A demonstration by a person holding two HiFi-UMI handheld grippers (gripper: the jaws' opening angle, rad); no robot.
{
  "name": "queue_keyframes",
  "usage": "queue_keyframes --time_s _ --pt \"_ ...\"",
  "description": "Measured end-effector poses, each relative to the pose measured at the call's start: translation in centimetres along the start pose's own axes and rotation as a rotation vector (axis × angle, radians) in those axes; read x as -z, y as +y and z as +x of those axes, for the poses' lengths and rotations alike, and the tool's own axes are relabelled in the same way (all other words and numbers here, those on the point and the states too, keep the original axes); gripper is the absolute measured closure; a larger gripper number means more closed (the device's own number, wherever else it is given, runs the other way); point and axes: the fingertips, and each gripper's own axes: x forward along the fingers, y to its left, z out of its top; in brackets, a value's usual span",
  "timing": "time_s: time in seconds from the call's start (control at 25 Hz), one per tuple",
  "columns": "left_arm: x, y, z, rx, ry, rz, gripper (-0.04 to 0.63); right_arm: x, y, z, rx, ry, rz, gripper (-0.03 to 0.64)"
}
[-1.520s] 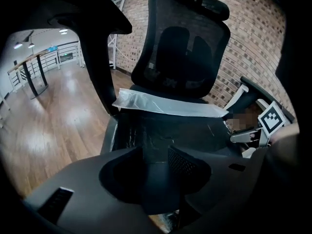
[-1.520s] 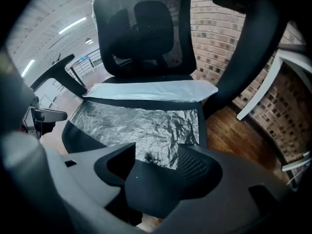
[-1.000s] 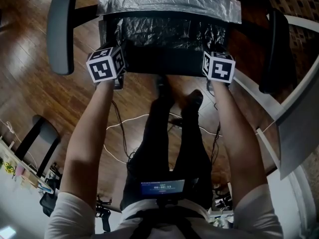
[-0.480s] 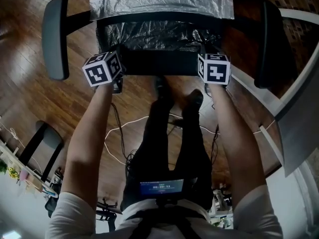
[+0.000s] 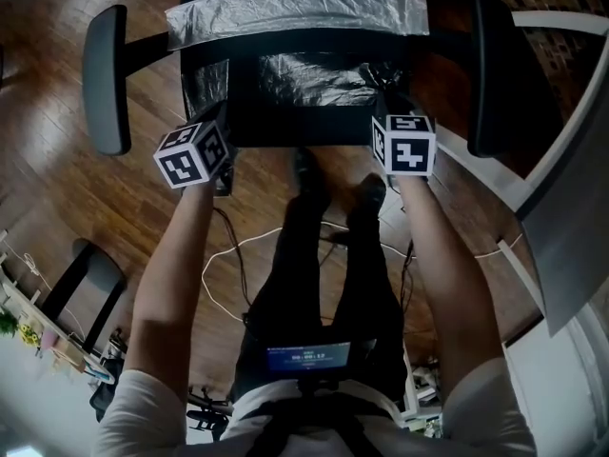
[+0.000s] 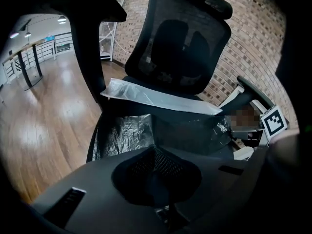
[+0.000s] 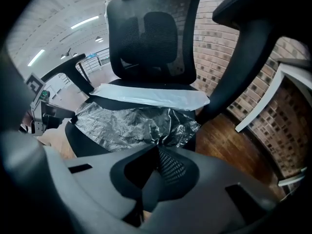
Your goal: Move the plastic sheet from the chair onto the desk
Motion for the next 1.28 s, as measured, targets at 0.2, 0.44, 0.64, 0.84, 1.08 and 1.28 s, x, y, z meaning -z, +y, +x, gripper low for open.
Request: queue_keyframes --time_s 0.2,0.44,0.64,0.84,1.08,1.28 --pt "0.3 -0.4 -0.5 -0.003 -0.005 0.024 0.594 0.2 -0.6 -0.8 -0.002 -0.015 0.007 0.614" --pt "3.5 0.5 0.9 -0.051 0.132 0.075 0.447 2.0 -1.1 0.2 0.01 0.024 0.01 0.614" --pt "3.6 1.0 2.2 -0.131 0.157 0.162 0.353 3.1 -1.3 1.0 0.014 0.056 0.011 0.614" --pt "1.1 0.7 1.9 -0.158 0.085 0.139 0.353 3.7 -1.1 1.3 0.015 0.077 0.016 0.614" --pt "1.6 2.7 2.0 -0.188 0.13 0.168 0.353 4.9 -1.8 1.7 0.031 0.099 0.031 0.614" --pt "2.0 2.8 3.2 -0.205 0.149 0.209 0.413 4.4 -1.4 1.8 0.018 0.092 0.024 0.614"
